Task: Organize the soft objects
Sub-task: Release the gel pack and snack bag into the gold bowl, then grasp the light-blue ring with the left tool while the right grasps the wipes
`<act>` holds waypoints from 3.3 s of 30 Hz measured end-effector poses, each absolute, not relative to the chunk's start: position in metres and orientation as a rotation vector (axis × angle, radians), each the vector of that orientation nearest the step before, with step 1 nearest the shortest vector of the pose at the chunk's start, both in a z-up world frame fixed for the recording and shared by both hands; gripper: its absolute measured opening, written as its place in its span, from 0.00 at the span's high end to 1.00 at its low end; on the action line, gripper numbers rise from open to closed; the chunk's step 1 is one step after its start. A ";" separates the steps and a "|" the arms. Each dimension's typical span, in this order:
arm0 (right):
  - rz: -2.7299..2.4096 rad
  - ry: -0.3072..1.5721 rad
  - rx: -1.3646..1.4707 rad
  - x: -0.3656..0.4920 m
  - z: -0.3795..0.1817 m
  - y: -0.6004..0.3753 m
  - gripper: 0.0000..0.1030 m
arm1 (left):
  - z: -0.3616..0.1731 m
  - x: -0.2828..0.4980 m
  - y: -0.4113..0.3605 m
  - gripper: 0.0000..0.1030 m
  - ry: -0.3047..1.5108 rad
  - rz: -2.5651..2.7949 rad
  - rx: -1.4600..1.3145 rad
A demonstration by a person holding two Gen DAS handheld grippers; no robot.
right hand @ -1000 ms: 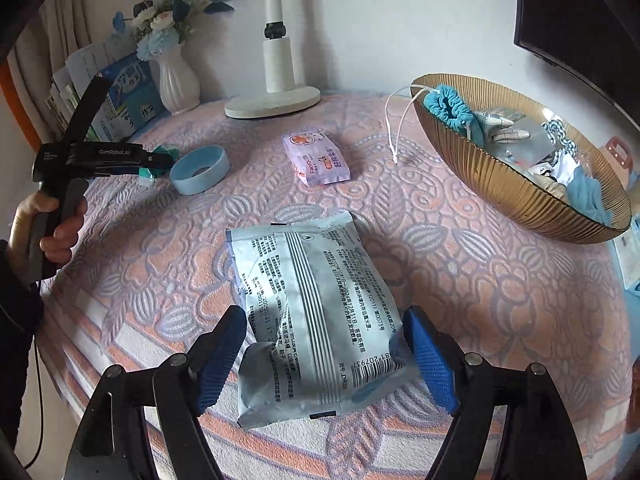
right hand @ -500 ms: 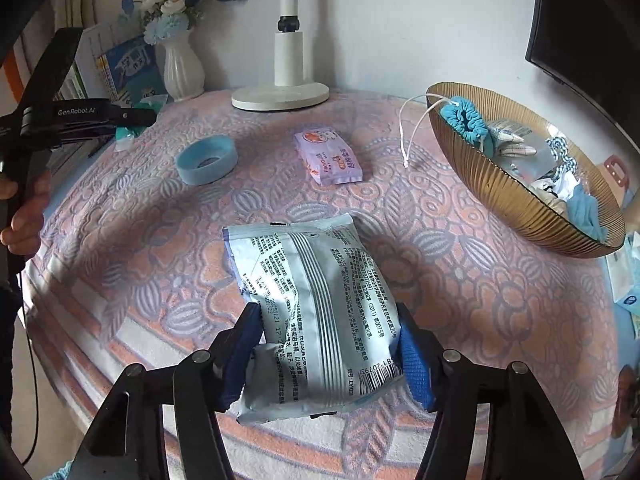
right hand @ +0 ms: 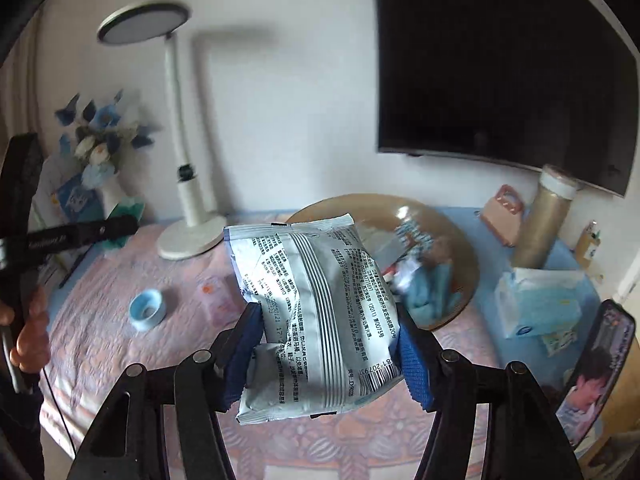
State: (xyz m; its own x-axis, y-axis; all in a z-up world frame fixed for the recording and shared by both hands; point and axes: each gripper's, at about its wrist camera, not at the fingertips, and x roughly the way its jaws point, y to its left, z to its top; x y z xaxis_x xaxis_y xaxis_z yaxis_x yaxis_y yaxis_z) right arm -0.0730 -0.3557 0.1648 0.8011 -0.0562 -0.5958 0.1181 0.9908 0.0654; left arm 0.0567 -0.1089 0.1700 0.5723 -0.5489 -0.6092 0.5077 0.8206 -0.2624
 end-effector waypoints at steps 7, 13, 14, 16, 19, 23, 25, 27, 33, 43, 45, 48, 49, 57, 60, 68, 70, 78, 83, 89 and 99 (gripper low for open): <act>-0.236 0.608 0.257 -0.030 0.189 -0.427 0.39 | 0.184 0.079 -0.208 0.63 0.728 -0.728 -0.023; -0.271 0.632 0.235 -0.004 0.182 -0.441 0.19 | 0.183 0.088 -0.252 0.11 0.685 -0.693 0.014; -0.269 0.633 0.243 -0.008 0.180 -0.443 0.19 | 0.182 0.086 -0.251 0.11 0.681 -0.692 0.019; -0.256 0.635 0.273 -0.021 0.173 -0.451 0.19 | 0.178 0.085 -0.240 0.11 0.704 -0.711 0.006; -0.263 0.630 0.311 -0.042 0.168 -0.460 0.19 | 0.177 0.083 -0.209 0.11 0.730 -0.694 -0.047; -0.258 0.592 0.358 -0.065 0.179 -0.463 0.19 | 0.184 0.077 -0.154 0.11 0.736 -0.653 -0.142; -0.237 0.574 0.359 -0.070 0.192 -0.458 0.19 | 0.192 0.070 -0.125 0.11 0.716 -0.623 -0.171; -0.207 0.543 0.350 -0.076 0.206 -0.446 0.19 | 0.201 0.060 -0.097 0.11 0.690 -0.578 -0.184; -0.064 0.511 0.292 -0.081 0.213 -0.383 0.09 | 0.206 0.027 -0.020 0.01 0.639 -0.422 -0.198; 0.120 0.797 0.049 -0.021 0.068 -0.242 0.07 | 0.036 0.022 0.038 0.02 0.844 -0.187 -0.146; 0.101 0.829 -0.013 -0.013 0.044 -0.230 0.07 | 0.022 0.025 0.039 0.01 0.891 -0.182 -0.147; 0.094 0.881 -0.007 -0.003 0.019 -0.231 0.07 | 0.025 0.023 0.044 0.01 0.855 -0.191 -0.183; 0.078 0.899 -0.010 0.000 0.016 -0.232 0.07 | 0.024 0.022 0.043 0.01 0.856 -0.181 -0.181; 0.050 0.953 -0.004 0.012 0.004 -0.233 0.05 | 0.020 0.023 0.034 0.01 0.881 -0.142 -0.124; 0.040 0.956 -0.008 0.010 0.004 -0.232 0.01 | 0.019 0.024 0.036 0.01 0.883 -0.132 -0.124; 0.032 0.965 0.001 0.012 0.003 -0.232 0.00 | 0.016 0.025 0.035 0.01 0.901 -0.122 -0.120; 0.033 0.966 0.003 0.013 0.003 -0.231 0.00 | 0.016 0.025 0.036 0.01 0.900 -0.125 -0.125; 0.045 0.983 0.003 0.014 0.002 -0.232 0.00 | 0.017 0.023 0.036 0.01 0.921 -0.107 -0.115; 0.129 1.167 -0.042 0.024 0.006 -0.228 0.00 | 0.031 0.025 0.032 0.01 1.109 -0.175 -0.162; 0.195 1.083 -0.061 0.049 0.046 -0.212 0.00 | 0.062 0.052 0.008 0.01 1.040 -0.224 -0.152; 0.223 1.015 -0.105 0.116 0.027 -0.197 0.27 | 0.024 0.084 -0.025 0.04 0.954 -0.257 0.001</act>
State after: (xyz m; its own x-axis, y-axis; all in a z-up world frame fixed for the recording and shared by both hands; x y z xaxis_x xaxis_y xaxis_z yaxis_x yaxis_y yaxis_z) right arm 0.1156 -0.1974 0.0266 0.5075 0.1358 -0.8509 -0.2328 0.9724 0.0163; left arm 0.0842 -0.0248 0.0237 0.5503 -0.2165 -0.8064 0.2173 0.9696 -0.1120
